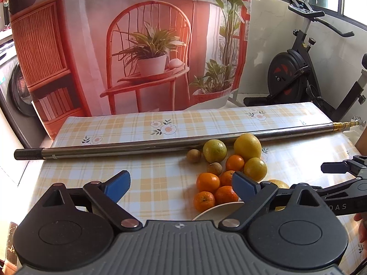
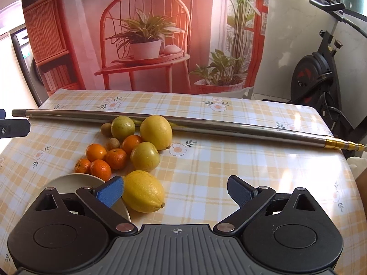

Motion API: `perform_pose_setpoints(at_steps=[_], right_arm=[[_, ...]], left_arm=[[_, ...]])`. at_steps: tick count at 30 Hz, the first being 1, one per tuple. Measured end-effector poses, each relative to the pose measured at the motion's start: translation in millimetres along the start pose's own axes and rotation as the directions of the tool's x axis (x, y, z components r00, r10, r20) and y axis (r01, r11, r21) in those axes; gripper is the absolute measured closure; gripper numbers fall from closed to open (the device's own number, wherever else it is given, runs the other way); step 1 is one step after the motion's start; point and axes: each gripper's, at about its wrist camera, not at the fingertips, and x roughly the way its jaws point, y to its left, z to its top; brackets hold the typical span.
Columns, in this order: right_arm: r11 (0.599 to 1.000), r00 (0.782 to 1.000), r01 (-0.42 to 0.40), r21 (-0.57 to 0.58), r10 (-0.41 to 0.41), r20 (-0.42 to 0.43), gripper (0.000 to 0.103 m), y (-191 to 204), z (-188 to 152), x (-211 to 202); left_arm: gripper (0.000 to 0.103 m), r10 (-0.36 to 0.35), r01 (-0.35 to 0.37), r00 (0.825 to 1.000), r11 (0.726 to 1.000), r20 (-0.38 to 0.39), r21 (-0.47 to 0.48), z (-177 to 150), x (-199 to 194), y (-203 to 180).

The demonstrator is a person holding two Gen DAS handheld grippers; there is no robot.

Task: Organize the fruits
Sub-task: 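Grasp the large yellow grapefruit with the right gripper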

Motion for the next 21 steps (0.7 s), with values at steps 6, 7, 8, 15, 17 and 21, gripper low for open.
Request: perform_pose_setpoints(at_steps=[6,7,8,15,17,21], right_arm=[[0.998,0.995,-0.055,0.015,0.056,-0.077,0.025,10.2,2.2,36.3],[0.998,0.994,-0.057,0.013,0.058,-0.088,0.027,11.3,2.1,40.4],[0.998,0.994,-0.059,0.01,0.06,-0.096,0.029,12.8,2.2,43.8],[0.995,0.986,-0.096,-0.006,0.094,-0.139,0.036,19.9,1.2,60.2],[0.994,0.983,-0.106,-0.011,0.103,-0.152,0.043,21.1,-0.4,63.1],[0.99,0.979,-0.138,-0.007,0.135,-0.151,0.048,18.5,-4.4,61.9]], left_arm=[[0.008,-0.009,0.009,1.0,1.0,-0.03,-0.004,-4.2,16.5,-1.9],[0.008,-0.013,0.012,0.999,1.0,-0.033,-0.004,-5.0,18.5,-1.9],[0.008,-0.015,0.015,0.999,1.0,-0.037,-0.004,-5.3,19.9,-1.9],[0.008,-0.054,0.052,0.996,0.998,-0.07,-0.031,-7.7,32.2,1.0],[0.009,-0.068,0.064,0.994,0.997,-0.081,-0.05,-9.6,36.0,4.5],[0.016,-0.103,0.098,0.99,0.994,-0.095,-0.055,-12.1,43.0,7.2]])
